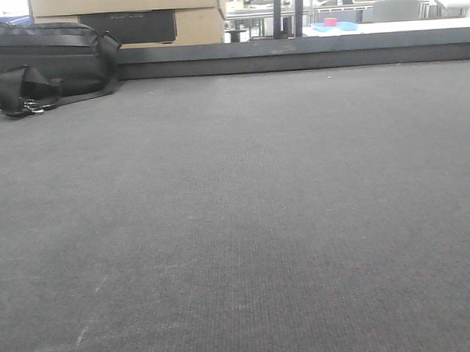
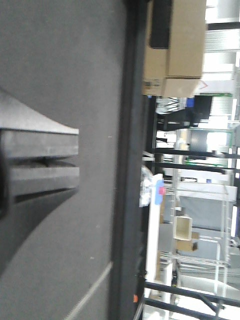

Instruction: Grab block from conveyor and place in blue bin

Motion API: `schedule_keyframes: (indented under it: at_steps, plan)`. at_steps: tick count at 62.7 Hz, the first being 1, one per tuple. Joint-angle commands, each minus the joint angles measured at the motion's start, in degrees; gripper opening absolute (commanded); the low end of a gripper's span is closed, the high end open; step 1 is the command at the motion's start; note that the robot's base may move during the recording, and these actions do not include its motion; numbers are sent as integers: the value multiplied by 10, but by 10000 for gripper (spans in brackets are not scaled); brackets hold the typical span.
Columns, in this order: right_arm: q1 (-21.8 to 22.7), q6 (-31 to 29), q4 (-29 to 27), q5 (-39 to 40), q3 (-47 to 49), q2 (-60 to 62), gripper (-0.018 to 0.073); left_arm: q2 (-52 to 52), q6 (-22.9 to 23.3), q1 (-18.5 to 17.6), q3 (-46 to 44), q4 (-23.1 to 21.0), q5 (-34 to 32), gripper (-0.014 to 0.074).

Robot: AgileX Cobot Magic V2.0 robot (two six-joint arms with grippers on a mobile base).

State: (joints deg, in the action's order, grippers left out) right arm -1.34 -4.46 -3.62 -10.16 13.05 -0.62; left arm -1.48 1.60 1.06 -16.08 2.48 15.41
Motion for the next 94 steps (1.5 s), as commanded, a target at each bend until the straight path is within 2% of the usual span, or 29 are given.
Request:
schedule_keyframes:
  at_steps: [1,15,27,32,43,54,64,72,77,81,89,94]
  plan:
    - [0,-1,2,-33,58,-38,-153,-37,1,-3,-59,4,51,-111]
    - [0,-1,2,-143,206,-225,-153,-237,1,-3,-226,4,169,-111]
    - [0,-1,2,-312,341,-408,-153,-452,1,-3,-386,4,385,-111]
    - [0,-1,2,-375,387,-465,-153,-521,1,-3,-441,4,426,-111]
    - [0,-1,-5,-471,450,-563,-153,-643,1,-3,-516,2,423,-111]
    - [0,-1,-5,-545,499,-641,-153,-715,1,-3,-562,1,429,-111]
    - [0,-1,0,-597,526,-711,-153,-742,1,-3,-572,1,436,-111]
    - [0,-1,8,-598,537,-764,-150,-750,1,-3,-572,1,437,-111]
    - [0,-1,8,-598,537,-791,-99,-750,1,-3,-572,1,437,-111]
    - [0,-1,8,-598,537,-809,6,-750,1,-3,-572,1,439,-111]
    - [0,0,8,-587,537,-834,293,-750,1,-3,-572,-3,448,-111]
    - [0,0,8,-587,537,-849,367,-750,1,-3,-572,-6,455,-111]
